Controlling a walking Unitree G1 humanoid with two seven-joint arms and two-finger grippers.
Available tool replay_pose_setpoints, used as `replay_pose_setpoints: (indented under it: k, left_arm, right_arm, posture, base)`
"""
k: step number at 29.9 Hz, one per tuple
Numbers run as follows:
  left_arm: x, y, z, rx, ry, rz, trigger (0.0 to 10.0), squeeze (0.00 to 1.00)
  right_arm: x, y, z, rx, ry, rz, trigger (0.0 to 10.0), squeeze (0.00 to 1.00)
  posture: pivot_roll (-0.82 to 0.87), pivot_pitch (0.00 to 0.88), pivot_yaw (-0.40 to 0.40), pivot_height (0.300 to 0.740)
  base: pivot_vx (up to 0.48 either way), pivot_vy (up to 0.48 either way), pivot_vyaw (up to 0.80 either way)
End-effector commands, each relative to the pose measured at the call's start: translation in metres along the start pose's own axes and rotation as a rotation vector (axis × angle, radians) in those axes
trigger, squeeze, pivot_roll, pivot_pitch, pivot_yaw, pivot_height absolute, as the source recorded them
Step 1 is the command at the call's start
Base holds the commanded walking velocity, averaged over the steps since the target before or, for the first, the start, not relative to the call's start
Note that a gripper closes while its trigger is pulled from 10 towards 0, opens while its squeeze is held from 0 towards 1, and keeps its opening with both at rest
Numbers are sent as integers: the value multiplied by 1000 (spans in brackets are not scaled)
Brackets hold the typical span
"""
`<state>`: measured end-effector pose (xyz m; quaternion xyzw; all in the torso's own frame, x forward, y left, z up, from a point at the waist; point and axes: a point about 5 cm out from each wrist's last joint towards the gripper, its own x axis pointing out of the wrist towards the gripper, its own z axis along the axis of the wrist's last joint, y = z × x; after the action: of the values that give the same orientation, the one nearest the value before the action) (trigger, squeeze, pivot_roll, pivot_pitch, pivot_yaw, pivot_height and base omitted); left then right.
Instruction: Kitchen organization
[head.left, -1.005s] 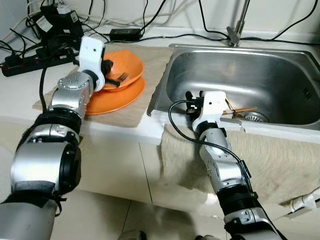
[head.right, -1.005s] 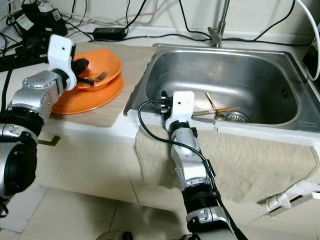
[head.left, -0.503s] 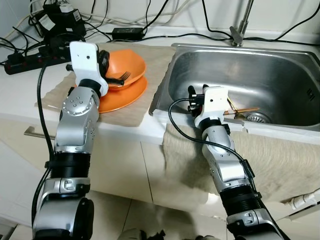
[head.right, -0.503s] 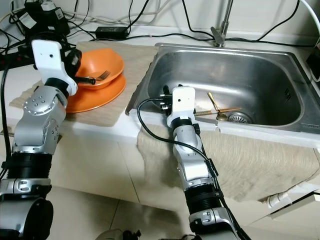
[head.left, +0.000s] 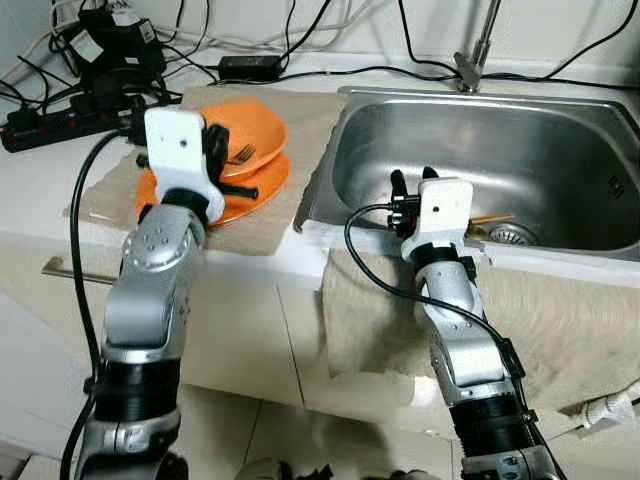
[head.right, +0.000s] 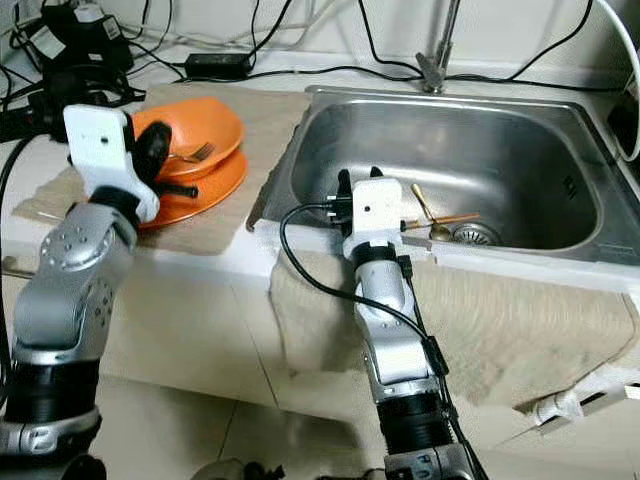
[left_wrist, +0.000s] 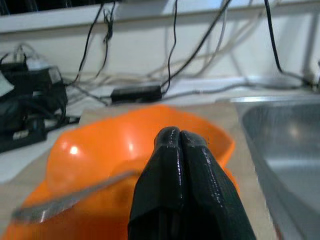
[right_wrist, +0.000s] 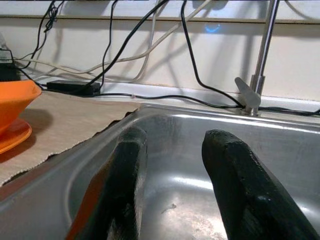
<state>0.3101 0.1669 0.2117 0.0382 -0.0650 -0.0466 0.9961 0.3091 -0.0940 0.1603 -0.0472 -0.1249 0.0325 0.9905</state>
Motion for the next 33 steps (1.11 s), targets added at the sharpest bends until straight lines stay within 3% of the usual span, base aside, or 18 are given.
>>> replay_pose_setpoints:
  k: [1,7,15,20,26,33]
  left_arm:
    - [-9,5,-1,12,24,9,10000,0]
    - [-23,2,-2,3,45,-21,10000,0]
    - [-37,-13,-17,-139,118,-49,10000,0]
    - [-42,-13,-32,-205,182,2,10000,0]
    - [-37,-15,-43,-193,238,28,10000,0]
    - [-34,-20,-40,-148,227,6,10000,0]
  right_arm:
    - [-1,-1,1,-9,1,-4,10000,0]
    - [-4,-5,-3,-24,21,-6,10000,0]
    - [-5,-6,-11,-29,59,-20,10000,0]
    - [-11,-8,-2,-16,42,-35,10000,0]
    - [-14,-5,-9,16,94,-20,10000,0]
    - [-16,-3,-10,18,117,-1,10000,0]
  posture:
    - [59,0,70,740]
    - [68,0,62,740]
    - [65,0,63,740]
    - [57,0,65,740]
    - [46,3,64,740]
    - [41,8,64,740]
  base:
    - [0,0,0]
    - [0,0,0]
    - [0,0,0]
    - [0,0,0]
    - [0,0,0]
    - [0,0,0]
